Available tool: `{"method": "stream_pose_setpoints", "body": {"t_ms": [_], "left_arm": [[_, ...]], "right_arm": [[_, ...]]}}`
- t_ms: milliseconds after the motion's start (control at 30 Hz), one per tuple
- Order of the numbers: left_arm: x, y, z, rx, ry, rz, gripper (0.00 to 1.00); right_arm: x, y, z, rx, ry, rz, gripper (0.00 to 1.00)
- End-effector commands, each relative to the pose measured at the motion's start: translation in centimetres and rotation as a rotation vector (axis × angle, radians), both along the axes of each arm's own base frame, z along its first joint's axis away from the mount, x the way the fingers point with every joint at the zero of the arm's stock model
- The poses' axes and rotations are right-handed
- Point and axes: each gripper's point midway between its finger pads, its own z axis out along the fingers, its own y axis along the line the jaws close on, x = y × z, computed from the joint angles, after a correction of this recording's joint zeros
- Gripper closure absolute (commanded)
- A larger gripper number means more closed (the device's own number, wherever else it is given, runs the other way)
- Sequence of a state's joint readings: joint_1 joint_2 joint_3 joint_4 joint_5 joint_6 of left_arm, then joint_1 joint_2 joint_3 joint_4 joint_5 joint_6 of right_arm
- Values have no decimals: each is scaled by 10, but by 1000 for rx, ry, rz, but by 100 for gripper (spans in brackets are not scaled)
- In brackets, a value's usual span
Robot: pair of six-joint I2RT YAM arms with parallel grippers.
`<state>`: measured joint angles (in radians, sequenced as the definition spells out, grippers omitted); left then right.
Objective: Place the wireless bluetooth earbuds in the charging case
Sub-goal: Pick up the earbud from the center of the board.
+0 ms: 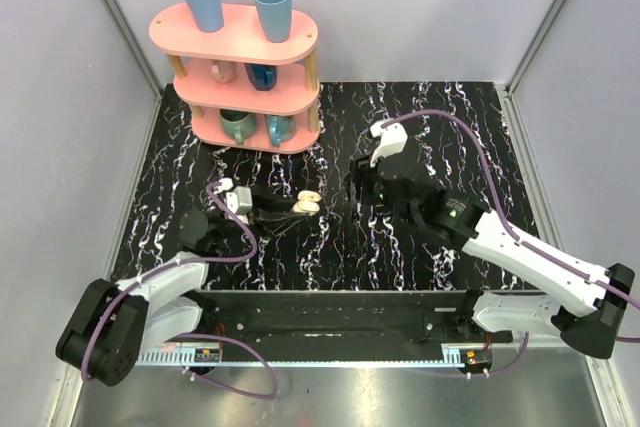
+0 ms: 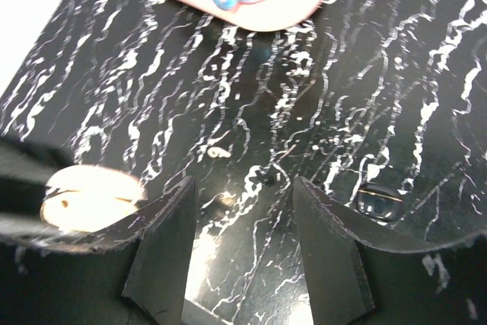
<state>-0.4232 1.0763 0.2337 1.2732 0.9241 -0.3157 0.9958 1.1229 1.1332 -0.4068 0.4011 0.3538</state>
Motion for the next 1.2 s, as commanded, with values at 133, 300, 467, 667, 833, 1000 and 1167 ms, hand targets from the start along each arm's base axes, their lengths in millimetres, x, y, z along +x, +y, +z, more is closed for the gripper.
{"method": "stream_pose_setpoints", "body": {"t_ms": [133, 300, 467, 667, 833, 1000, 1167], "left_arm": [[9, 25, 14, -42, -97, 140, 100], [16, 40, 14, -41, -95, 207, 100], [23, 50, 9, -29, -95, 286, 100], [29, 56, 5, -17, -94, 348, 100], [41, 68, 4, -22, -85, 447, 100], [51, 79, 7, -34, -64, 526, 100], [58, 79, 2, -21, -15, 505, 100]], "right_arm": [[33, 1, -31, 82, 142, -17, 40], [40, 33, -66, 60, 233, 93, 41], [54, 52, -93, 59, 275, 136, 41], [64, 69, -129, 87, 423, 212, 44], [67, 95, -155, 140, 533, 259, 44], [72, 106, -183, 137, 552, 295, 44], [77, 106, -193, 64, 488, 345, 45]]}}
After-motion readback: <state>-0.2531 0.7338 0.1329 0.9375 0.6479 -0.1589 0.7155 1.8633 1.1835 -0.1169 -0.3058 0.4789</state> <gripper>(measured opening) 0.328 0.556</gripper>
